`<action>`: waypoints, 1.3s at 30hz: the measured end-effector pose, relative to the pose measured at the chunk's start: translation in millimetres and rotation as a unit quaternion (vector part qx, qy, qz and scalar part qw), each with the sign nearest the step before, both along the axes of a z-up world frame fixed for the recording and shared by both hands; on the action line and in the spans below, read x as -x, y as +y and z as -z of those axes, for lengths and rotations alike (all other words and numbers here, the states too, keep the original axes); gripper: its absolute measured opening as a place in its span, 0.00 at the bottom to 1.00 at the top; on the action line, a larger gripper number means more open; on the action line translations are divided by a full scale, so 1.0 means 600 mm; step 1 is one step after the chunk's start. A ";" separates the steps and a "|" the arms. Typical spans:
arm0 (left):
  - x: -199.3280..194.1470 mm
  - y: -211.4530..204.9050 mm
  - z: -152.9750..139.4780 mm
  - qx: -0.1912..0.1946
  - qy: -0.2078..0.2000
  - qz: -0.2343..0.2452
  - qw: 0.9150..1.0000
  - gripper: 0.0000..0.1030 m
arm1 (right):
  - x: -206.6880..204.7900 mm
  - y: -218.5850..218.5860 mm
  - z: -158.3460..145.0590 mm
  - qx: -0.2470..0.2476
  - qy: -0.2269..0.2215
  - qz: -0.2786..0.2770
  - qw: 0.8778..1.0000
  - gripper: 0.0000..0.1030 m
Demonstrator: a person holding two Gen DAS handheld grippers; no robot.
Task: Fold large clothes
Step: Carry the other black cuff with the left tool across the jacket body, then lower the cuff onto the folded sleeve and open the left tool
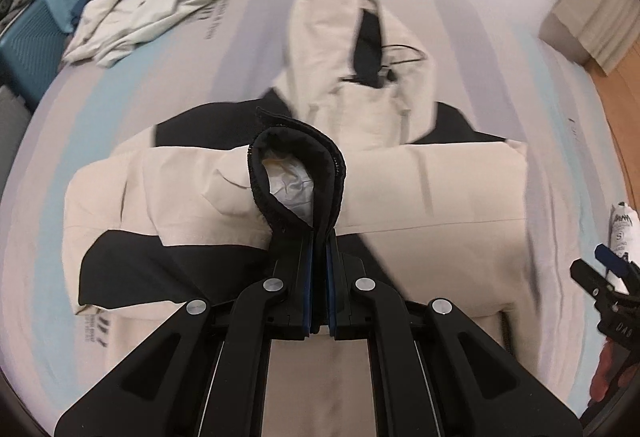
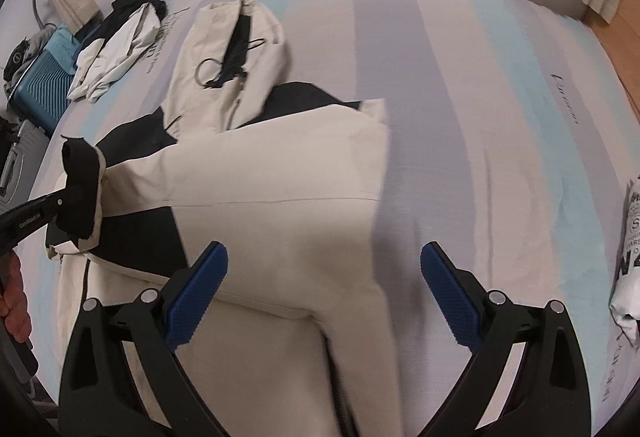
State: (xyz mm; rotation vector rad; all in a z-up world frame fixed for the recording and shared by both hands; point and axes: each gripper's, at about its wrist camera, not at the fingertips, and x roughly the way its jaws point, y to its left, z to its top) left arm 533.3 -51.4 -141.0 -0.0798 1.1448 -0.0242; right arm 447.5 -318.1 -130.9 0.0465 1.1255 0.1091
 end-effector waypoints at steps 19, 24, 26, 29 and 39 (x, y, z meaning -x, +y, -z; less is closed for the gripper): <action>-0.038 -0.351 0.037 0.000 -0.003 0.078 0.997 0.04 | 0.030 -0.253 0.008 0.011 0.003 0.034 0.999 0.90; -0.051 -0.394 0.083 -0.026 0.015 0.082 0.996 0.05 | 0.043 -0.287 0.012 0.002 -0.001 0.051 0.999 0.90; -0.052 -0.405 0.103 -0.037 0.026 0.081 0.996 0.08 | 0.049 -0.299 0.018 -0.002 0.001 0.059 0.998 0.90; -0.050 -0.415 0.125 -0.026 0.047 0.083 0.995 0.13 | 0.056 -0.312 0.026 0.000 0.008 0.070 0.998 0.90; -0.018 -0.468 0.130 -0.030 0.040 0.133 0.990 0.35 | 0.090 -0.333 0.025 0.000 0.010 0.094 0.996 0.90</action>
